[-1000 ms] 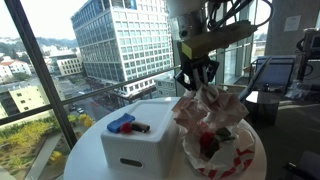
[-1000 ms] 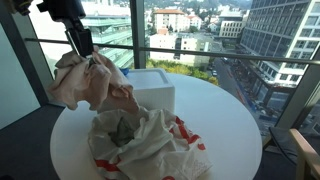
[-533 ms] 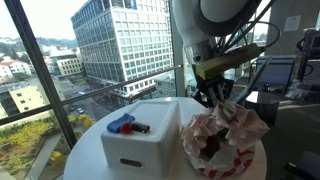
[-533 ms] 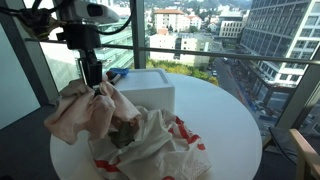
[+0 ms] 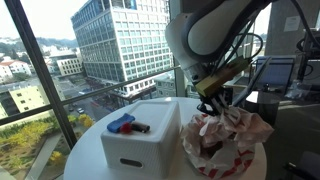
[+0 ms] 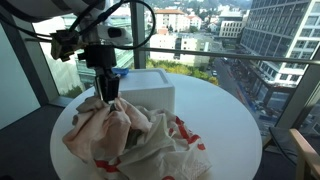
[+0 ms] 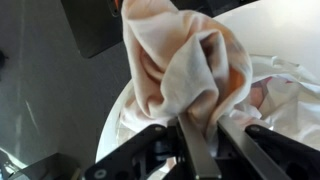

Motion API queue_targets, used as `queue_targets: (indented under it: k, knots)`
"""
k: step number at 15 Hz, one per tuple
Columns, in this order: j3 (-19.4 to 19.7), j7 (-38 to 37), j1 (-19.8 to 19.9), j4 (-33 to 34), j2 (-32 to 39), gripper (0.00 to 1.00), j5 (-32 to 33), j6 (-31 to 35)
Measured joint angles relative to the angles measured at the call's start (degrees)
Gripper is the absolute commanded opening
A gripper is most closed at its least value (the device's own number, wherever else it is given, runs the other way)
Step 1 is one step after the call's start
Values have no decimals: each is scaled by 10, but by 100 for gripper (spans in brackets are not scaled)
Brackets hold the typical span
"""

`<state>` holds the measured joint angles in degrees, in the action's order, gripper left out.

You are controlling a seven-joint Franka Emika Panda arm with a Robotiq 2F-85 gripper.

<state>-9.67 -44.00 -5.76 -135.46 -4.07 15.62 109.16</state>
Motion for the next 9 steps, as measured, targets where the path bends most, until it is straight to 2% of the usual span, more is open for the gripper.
queue_targets:
  k: [3, 5, 9]
  knots:
    - [0, -5, -3, 51, 63, 8, 73, -40]
    - [0, -5, -9, 81, 93, 8, 109, -42]
    - [0, -5, -26, 120, 136, 8, 120, -3]
